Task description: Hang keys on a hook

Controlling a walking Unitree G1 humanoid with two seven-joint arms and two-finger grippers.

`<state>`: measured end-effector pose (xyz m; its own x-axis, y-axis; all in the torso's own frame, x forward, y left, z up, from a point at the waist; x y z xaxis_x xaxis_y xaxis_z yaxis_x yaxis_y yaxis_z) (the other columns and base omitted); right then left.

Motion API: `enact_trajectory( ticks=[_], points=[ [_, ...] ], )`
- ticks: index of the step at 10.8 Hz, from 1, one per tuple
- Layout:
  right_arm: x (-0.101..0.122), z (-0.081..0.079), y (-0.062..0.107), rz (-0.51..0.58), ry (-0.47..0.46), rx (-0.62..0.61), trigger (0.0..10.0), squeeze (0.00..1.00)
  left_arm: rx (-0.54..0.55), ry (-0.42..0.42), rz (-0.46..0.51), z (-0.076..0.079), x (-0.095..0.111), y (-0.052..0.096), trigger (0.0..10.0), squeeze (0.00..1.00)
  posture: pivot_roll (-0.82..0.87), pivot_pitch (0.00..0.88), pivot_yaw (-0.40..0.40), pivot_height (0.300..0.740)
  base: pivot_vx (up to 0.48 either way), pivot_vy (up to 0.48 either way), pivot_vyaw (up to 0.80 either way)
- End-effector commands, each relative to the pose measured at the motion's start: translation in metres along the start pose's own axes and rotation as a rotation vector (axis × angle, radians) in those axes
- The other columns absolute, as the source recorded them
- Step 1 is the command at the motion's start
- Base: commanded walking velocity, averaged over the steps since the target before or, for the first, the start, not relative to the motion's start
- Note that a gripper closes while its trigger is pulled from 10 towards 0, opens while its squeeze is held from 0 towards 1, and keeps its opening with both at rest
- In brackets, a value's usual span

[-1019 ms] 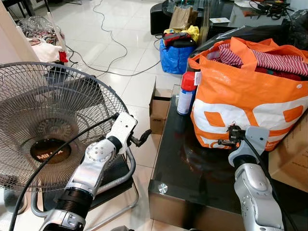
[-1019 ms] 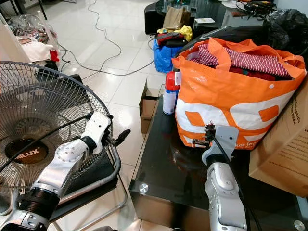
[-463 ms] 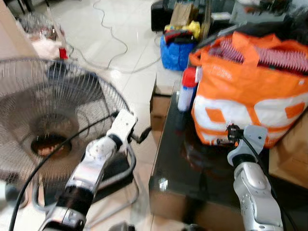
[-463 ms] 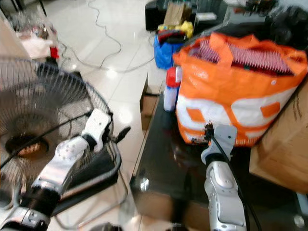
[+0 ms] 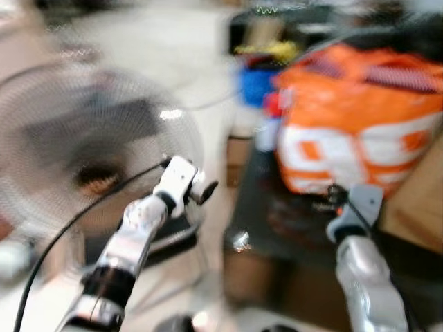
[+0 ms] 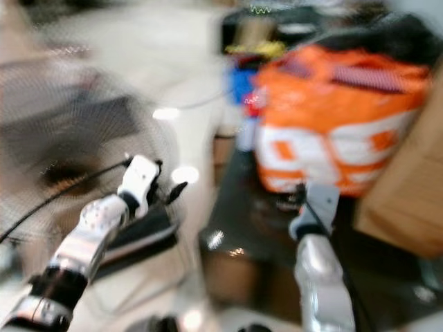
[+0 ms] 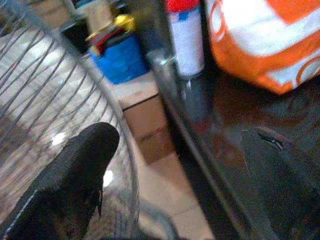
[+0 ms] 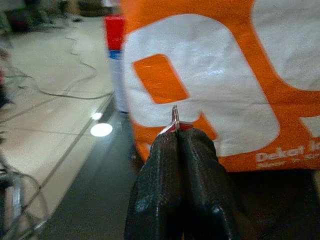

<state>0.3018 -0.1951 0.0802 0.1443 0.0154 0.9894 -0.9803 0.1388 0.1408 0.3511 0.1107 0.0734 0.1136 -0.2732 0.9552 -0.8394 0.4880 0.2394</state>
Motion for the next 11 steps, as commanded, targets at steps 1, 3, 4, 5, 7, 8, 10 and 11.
enact_trajectory(
  ticks=[1,3,4,5,7,8,10,11],
  points=[
    [0.002,-0.001,0.002,0.006,0.001,-0.002,0.0,0.00,0.004,-0.006,0.009,-0.003,0.003,0.000,10.0,0.00,-0.10,0.000,0.035,0.740,-0.244,0.000,0.00],
    [0.002,-0.001,0.003,0.004,0.003,0.000,0.0,0.00,0.012,-0.002,0.007,-0.004,0.002,0.001,10.0,0.00,-0.10,0.000,0.027,0.740,-0.251,0.000,0.00],
    [0.002,0.000,0.004,0.004,0.001,-0.004,0.0,0.00,0.016,0.000,0.006,-0.005,0.002,0.002,10.0,0.00,-0.10,0.000,0.024,0.740,-0.247,0.000,0.00],
    [0.002,0.001,0.005,0.004,-0.001,-0.007,0.0,0.00,0.020,0.004,0.008,-0.005,0.002,0.002,10.0,0.00,-0.10,0.000,0.023,0.740,-0.247,0.000,0.00],
    [0.000,0.004,0.007,-0.009,-0.003,-0.020,4.5,0.00,0.066,0.024,0.045,-0.011,0.011,0.006,10.0,0.00,-0.07,0.000,0.012,0.740,-0.122,0.000,0.00],
    [-0.001,0.001,0.006,-0.009,-0.010,-0.012,10.0,0.00,0.098,0.053,0.082,-0.015,0.016,0.010,10.0,0.00,-0.07,0.000,0.014,0.740,0.000,0.000,0.00],
    [0.000,0.002,0.011,-0.010,-0.004,-0.015,10.0,0.00,0.089,0.059,0.067,-0.013,0.012,0.012,10.0,0.00,-0.09,0.000,0.033,0.740,0.000,0.000,0.00],
    [0.002,0.009,0.016,-0.005,-0.038,-0.045,10.0,0.00,0.106,0.065,0.073,-0.012,0.014,0.010,10.0,0.00,-0.10,0.000,0.039,0.740,0.000,0.000,-0.80]
  ],
)
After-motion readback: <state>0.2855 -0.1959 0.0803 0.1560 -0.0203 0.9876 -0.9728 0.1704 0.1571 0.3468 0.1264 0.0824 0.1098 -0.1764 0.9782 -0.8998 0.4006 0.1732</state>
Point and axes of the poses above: a point about 5 cm out from each wrist's last joint towards the gripper, its own y axis pointing back from the gripper into the wrist, its own x axis along the axis of the wrist's last joint, z = x × y, the point moved 5 cm from there along -y, pointing out of the wrist towards the gripper, and after that the axes turned 3 degrees about y, right-handed, at the moved point
